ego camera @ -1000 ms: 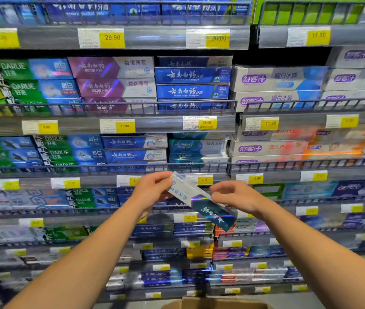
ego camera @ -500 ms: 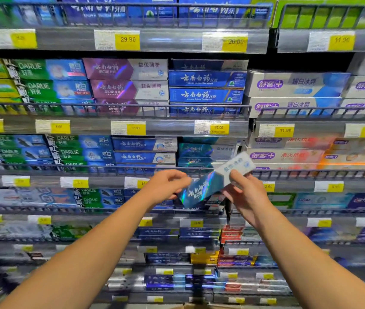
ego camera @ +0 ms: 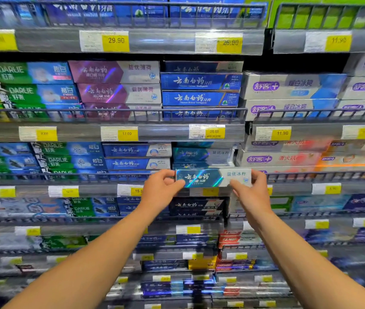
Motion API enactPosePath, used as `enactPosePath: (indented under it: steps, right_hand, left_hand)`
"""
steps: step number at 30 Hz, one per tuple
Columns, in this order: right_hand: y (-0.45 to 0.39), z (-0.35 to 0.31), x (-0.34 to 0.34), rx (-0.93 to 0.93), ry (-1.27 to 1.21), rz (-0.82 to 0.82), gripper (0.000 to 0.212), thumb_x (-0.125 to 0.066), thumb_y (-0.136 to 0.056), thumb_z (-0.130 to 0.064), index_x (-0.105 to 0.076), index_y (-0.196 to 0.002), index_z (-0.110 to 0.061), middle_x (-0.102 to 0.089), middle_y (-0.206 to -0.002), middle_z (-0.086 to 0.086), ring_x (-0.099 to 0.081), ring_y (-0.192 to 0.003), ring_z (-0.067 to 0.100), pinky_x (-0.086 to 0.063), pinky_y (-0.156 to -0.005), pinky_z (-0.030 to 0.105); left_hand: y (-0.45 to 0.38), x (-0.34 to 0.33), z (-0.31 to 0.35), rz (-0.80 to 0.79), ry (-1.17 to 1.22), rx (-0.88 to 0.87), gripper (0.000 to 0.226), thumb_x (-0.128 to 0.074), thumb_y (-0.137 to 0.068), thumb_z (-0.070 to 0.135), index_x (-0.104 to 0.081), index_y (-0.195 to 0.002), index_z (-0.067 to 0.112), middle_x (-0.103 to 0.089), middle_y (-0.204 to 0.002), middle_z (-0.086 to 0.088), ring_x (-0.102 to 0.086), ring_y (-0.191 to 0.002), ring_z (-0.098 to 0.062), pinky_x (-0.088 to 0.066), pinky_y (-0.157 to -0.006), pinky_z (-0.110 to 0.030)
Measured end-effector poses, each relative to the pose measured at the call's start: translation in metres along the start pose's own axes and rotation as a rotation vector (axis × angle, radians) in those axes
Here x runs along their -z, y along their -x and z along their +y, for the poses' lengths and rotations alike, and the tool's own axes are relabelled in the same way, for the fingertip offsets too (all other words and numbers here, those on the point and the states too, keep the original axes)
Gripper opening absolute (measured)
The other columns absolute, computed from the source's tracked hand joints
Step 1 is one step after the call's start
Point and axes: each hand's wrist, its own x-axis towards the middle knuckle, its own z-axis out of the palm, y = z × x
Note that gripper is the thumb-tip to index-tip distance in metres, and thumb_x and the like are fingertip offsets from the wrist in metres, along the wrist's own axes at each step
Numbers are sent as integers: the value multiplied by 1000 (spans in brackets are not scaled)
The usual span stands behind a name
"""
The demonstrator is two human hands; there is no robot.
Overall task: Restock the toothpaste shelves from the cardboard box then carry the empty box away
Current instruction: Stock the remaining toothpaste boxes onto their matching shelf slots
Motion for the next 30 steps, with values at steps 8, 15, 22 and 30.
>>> enactPosePath:
  steps: [8, 15, 22, 30]
  right_hand:
    - [-12, -14, -9, 88, 31, -33, 62, -70, -71, -30, -53, -130, -33, -53, -127, -4, -58, -106, 12, -51, -95, 40]
    - [-20, -10, -8, 100, 10, -103, 53, -61, -88, -11, -49, -132, -38, -58, -104, -22, -58, -87, 1, -49, -72, 22]
    - [-28, -4, -12, 69, -22, -134, 70, -61, -89, -11, -33, -148, -35, -48, -130, -16, -59, -113, 15, -49, -100, 43]
    - [-35, 6, -18, 7, -47, -174, 71, -62, -85, -12, -31, -146, -32, -47, -138, 4, -62, -75, 15, -56, -80, 39]
  left_hand:
    - [-11, -3, 6, 129, -36, -63, 22, -65, -89, 16, -63, -107, 29, -61, -87, 4, -59, -77, -12, -45, -72, -28]
    - [-17, -8, -1, 36, 84, 21, 55, -63, -89, 13, -48, -140, 28, -54, -102, 3, -51, -76, -8, -44, -78, -30]
    - [-16, -8, 0, -62, 291, 17, 67, -64, -89, 12, -38, -146, 35, -49, -136, 3, -55, -95, 14, -48, -101, -44]
    - [-24, -16, -7, -77, 159, 30, 74, -67, -85, 27, -31, -150, 31, -48, -142, 3, -56, -105, -2, -45, -102, -43]
